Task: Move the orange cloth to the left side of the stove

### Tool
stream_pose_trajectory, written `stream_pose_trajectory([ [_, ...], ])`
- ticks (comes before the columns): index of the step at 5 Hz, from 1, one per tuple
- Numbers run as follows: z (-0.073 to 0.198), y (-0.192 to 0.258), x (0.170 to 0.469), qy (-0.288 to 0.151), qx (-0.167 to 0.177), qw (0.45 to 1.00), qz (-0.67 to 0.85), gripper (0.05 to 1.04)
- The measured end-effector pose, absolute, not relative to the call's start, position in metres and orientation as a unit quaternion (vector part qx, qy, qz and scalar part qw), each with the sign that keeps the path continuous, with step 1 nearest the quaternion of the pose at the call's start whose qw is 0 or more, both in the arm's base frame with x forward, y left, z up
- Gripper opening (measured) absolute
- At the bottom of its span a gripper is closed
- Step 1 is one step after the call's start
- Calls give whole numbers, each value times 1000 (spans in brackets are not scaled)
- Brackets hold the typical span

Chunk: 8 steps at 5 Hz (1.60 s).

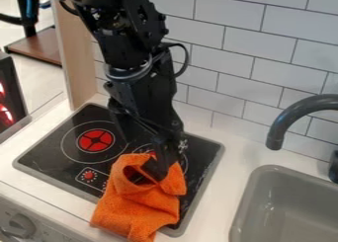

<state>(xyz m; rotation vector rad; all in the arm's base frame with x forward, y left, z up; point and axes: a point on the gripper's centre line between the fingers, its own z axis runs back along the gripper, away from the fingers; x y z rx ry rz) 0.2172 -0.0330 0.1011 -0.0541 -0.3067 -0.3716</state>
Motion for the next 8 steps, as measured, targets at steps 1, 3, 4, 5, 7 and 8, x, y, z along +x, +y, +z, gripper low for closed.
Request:
stream_pose_trajectory([
  [1,96,-32,214,-143,-28,972,-182,999],
  [3,57,-17,215,-100,-18,981,-167,999],
  [4,38,-10,214,-79,-9,984,-161,999],
  [5,17,-6,214,-52,1,985,-163,999],
  [7,-13,-5,213,-29,-11,985,-171,999],
  [8,-19,-6,215,-33,-13,984,-172,999],
])
